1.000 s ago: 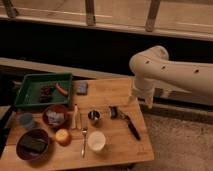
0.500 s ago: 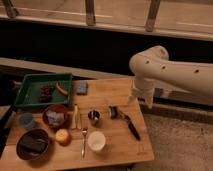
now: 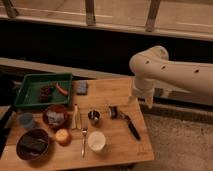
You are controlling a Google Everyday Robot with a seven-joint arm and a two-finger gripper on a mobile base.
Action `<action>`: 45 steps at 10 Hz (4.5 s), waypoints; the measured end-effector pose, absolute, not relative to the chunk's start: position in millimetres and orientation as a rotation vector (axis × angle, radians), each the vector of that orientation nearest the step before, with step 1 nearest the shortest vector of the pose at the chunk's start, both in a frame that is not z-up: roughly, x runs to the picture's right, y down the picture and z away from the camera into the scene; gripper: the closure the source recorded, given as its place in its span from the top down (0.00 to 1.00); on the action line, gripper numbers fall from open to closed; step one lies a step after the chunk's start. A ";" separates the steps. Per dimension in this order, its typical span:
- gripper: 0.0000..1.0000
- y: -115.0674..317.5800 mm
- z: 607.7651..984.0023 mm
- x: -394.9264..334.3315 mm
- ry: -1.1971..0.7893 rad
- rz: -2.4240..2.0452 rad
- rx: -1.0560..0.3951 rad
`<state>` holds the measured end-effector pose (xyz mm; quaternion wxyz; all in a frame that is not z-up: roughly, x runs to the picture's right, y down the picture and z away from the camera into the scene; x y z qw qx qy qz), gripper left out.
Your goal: Place brush in table surface
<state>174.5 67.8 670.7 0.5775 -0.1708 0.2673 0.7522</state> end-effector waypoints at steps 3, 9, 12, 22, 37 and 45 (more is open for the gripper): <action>0.66 67.8 670.7 174.5 0.625 1.760 -0.400; 0.66 72.3 702.5 149.5 0.621 1.666 -0.459; 0.66 92.9 729.0 113.7 0.607 1.491 -0.519; 0.66 127.4 757.5 121.3 0.640 1.418 -0.519; 0.64 188.4 847.6 147.9 0.651 1.472 -0.703; 0.00 194.5 838.8 152.9 0.640 1.503 -0.729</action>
